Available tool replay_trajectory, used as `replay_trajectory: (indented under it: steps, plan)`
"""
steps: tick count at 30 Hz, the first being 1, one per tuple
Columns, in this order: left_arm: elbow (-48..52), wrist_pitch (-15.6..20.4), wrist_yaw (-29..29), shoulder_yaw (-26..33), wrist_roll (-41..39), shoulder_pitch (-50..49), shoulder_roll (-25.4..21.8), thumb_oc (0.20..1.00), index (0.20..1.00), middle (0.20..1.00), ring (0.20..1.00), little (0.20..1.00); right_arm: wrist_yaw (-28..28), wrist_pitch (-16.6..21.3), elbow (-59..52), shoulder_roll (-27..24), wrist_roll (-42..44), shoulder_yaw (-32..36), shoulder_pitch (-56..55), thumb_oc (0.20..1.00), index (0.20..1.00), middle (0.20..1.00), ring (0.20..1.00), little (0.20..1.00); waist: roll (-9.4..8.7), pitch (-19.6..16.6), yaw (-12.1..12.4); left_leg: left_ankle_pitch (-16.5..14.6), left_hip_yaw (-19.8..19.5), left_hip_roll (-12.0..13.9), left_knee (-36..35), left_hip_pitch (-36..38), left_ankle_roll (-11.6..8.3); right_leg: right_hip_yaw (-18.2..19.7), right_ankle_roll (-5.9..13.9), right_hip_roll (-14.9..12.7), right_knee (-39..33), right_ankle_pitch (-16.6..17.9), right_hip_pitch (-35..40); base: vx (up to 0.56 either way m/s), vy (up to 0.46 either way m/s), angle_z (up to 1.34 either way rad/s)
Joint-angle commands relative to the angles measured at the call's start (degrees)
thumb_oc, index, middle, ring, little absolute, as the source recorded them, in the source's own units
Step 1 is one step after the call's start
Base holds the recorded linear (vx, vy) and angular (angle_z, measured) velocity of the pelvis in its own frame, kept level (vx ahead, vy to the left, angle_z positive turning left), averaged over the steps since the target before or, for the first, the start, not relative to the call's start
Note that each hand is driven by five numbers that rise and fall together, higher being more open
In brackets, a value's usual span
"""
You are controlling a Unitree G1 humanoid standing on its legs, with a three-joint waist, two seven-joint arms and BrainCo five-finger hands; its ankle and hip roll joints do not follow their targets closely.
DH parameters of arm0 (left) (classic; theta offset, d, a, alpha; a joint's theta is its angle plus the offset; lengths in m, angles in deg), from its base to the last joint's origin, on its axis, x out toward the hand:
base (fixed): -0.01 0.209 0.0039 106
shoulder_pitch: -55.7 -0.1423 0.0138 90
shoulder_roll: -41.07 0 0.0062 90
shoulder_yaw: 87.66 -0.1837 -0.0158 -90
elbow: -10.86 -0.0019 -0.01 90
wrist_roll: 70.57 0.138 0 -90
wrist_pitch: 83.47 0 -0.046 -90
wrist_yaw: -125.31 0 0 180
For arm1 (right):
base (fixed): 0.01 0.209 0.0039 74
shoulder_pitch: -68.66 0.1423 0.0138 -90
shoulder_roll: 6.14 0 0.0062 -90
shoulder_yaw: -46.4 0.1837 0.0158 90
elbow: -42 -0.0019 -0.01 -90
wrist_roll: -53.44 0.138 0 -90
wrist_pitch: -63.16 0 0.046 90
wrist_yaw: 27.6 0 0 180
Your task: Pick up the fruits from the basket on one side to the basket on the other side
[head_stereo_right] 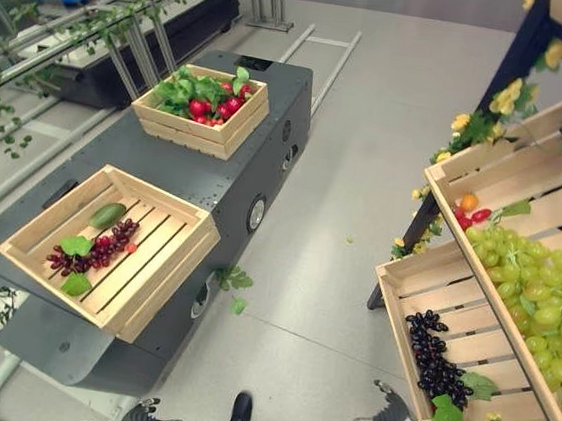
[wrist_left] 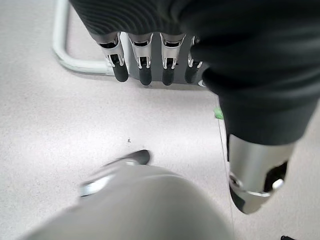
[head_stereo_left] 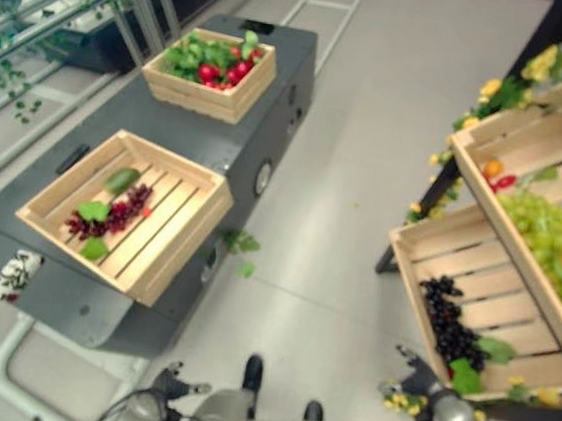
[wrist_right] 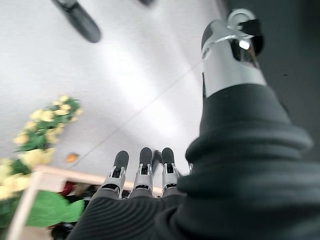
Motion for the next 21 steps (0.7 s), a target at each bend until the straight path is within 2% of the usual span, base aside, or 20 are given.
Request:
replay_trajectory:
  steps: [1,3,8,10,14,15,16,17,18,19,21]
  plan:
    - [-0.6,0.2,-0.5,-0.8,-1.5,2.1,1.4,1.0,1.0,1.0,1.0,1.0,2.6,-0.1,6.4,-0.7,-0.4,1.6,1.6,1.0,1.0,1.0,1.0,1.0,3.0,-2.3,-0.7,-6.8,2.6,2.1,-6.0,4.1,3.0,1.4,5.45,1.3,0.7,0.3,-7.2,-0.06,0.125,1.13]
    - [-1.0,0.0,-0.3,-1.2,-1.1,2.2,1.4,1.0,1.0,1.0,1.0,1.0,2.8,-1.0,12.7,1.0,-0.2,1.9,2.6,1.0,1.0,1.0,1.0,1.0,2.46,-2.7,-0.6,-6.8,3.8,2.0,-6.5,4.7,3.2,-0.1,5.94,0.5,1.0,0.6,-6.4,0.04,0.127,1.27]
    - [-1.7,-0.2,0.6,-0.1,-3.6,2.8,0.5,1.0,1.0,1.0,1.0,1.0,2.4,-2.9,24.6,5.4,1.4,2.8,3.6,1.0,1.0,1.0,1.0,1.0,0.71,-3.5,0.9,-7.6,4.0,1.6,-6.5,5.8,4.77,-0.5,6.29,-0.6,2.7,0.0,-4.7,0.04,0.131,0.65]
    - [-2.1,-0.3,1.8,0.2,-5.0,2.9,0.3,1.0,1.0,1.0,1.0,1.0,2.1,-3.3,26.7,6.6,2.2,3.6,3.6,1.0,1.0,1.0,1.0,1.0,-0.1,-3.8,1.5,-7.2,3.4,1.4,-7.7,6.3,5.38,-0.9,6.63,-1.1,4.4,-0.4,-4.7,0.02,0.118,0.21]
    - [-2.6,-0.8,2.5,0.8,-5.9,3.7,-0.6,1.0,1.0,1.0,1.0,1.0,2.0,-3.2,26.7,8.2,4.6,5.8,2.2,1.0,1.0,1.0,1.0,1.0,-0.84,-3.1,2.0,-6.5,0.1,0.1,-10.4,7.0,6.9,-1.2,7.62,-4.1,11.9,-1.0,-7.6,0.02,0.166,0.53]
    - [-3.0,-0.9,2.8,0.6,-6.2,4.4,-0.7,1.0,1.0,1.0,1.0,1.0,2.2,-3.2,26.8,8.3,5.9,6.7,2.3,1.0,1.0,1.0,1.0,1.0,-0.71,-2.2,1.5,-6.3,-1.6,-0.2,-10.4,7.1,7.27,0.1,7.65,-5.0,14.7,-0.7,-8.6,-0.02,0.149,0.71]
    - [-3.2,-0.9,3.0,0.3,-6.7,5.0,-0.9,1.0,1.0,1.0,1.0,1.0,2.3,-3.2,27.0,8.8,6.7,6.8,2.7,1.0,1.0,1.0,1.0,1.0,-0.42,-1.1,0.5,-6.1,-3.5,-0.1,-10.4,7.1,7.37,4.0,7.66,-3.7,17.5,-1.0,-10.3,-0.03,0.095,0.99]
    - [-3.2,-0.9,3.0,0.3,-6.7,5.1,-0.9,1.0,1.0,1.0,1.0,1.0,2.3,-3.2,27.1,8.8,6.7,6.8,2.8,1.0,1.0,1.0,1.0,1.0,-0.43,-1.2,0.5,-5.9,-3.5,-0.1,-10.4,6.8,7.38,4.0,7.67,-3.7,17.4,-0.7,-10.6,-0.04,0.133,1.23]
    - [-3.8,-0.8,3.6,0.6,-7.6,4.6,-1.2,1.0,1.0,1.0,1.0,1.0,2.0,-3.0,28.1,9.6,7.7,6.2,2.7,1.0,1.0,1.0,1.0,1.0,-0.35,-1.2,-1.0,-5.1,-6.6,-0.6,-10.5,6.4,7.5,14.8,7.46,3.3,17.7,-3.0,-12.3,0.01,0.156,1.26]
    - [-3.9,-0.6,3.7,0.6,-7.7,4.2,-1.1,1.0,1.0,1.0,1.0,1.0,2.0,-2.7,28.3,9.7,8.5,6.2,2.0,1.0,1.0,1.0,1.0,1.0,-0.35,-1.5,-1.7,-4.9,-8.3,-1.4,-10.5,6.4,7.57,19.4,7.38,6.0,16.6,-4.3,-11.9,0.03,0.191,1.29]
    - [-3.9,-0.2,3.9,0.8,-8.5,4.2,-0.7,1.0,1.0,1.0,1.0,1.0,2.0,-2.5,28.5,9.7,9.2,6.1,1.9,1.0,1.0,1.0,1.0,1.0,-0.5,-1.9,-1.8,-4.2,-10.8,-2.5,-10.5,5.6,7.75,20.9,6.38,7.1,13.4,-3.4,-12.2,0.04,0.067,1.13]
